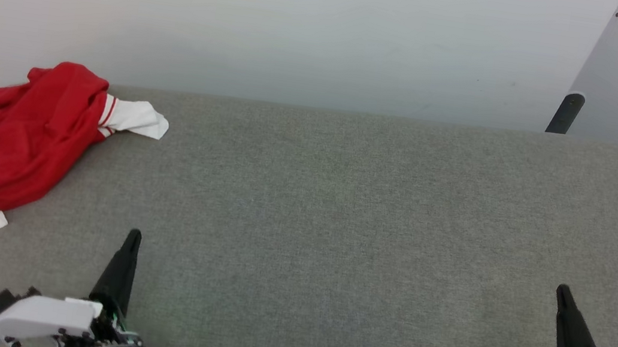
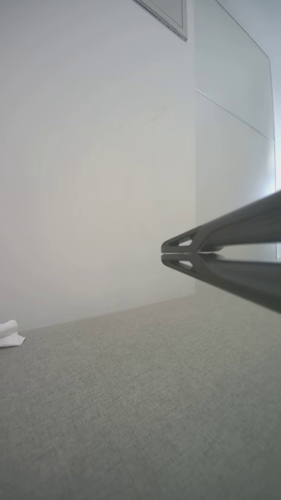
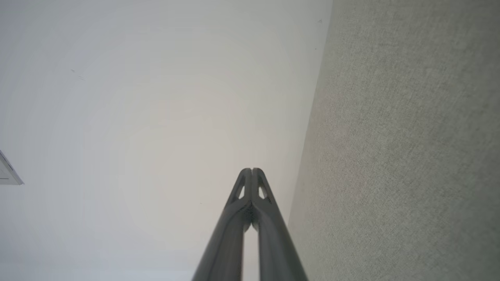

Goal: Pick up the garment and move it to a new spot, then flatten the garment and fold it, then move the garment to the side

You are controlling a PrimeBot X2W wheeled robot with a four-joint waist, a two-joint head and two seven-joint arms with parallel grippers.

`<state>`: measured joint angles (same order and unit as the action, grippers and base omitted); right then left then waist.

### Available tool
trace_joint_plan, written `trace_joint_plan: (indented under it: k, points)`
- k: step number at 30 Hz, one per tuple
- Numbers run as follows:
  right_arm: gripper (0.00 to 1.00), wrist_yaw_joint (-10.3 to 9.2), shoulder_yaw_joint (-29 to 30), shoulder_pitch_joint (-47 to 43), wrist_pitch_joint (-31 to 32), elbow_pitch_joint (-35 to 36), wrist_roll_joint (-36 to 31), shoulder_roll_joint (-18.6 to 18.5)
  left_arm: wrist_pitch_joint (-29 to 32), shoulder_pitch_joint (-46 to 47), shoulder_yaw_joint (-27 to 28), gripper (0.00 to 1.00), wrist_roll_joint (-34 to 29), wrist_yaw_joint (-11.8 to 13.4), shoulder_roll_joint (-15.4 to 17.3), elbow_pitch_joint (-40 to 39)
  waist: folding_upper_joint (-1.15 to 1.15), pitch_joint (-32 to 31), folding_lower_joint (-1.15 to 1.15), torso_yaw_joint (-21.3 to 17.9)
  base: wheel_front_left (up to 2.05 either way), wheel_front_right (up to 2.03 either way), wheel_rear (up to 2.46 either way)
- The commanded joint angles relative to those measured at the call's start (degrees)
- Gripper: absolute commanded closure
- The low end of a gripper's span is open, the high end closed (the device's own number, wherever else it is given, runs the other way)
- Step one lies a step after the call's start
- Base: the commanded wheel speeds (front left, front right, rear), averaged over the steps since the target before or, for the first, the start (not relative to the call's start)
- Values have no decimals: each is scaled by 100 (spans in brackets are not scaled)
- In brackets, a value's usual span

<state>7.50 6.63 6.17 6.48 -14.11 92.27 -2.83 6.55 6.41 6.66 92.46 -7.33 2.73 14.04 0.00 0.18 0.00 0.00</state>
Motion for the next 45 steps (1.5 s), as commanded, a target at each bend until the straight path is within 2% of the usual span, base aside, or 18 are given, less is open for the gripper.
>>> trace_joint_plan:
  k: [1, 8, 31, 45]
  points:
    - [0, -1, 0, 0, 0, 0, 0, 0, 0, 0, 0, 0, 0, 1, 0, 1, 0, 0, 0, 0, 0, 0, 0]
    - [0, -3, -14, -274, -11, -331, -3, 36, -8, -276, -38, 0, 0, 11, -75, 332, 0, 0, 0, 0, 0, 0, 0]
    - [0, -2, -606, -138, -600, -80, -164, -2, -385, -327, -367, 0, -108, 0, -4, -74, 0, -28, 0, 28, 0, 0, 0]
    - [0, -2, -917, -99, -930, -29, -636, -90, -765, -332, -693, 0, -689, -6, 193, -158, 0, -68, 0, 65, 0, 0, 0]
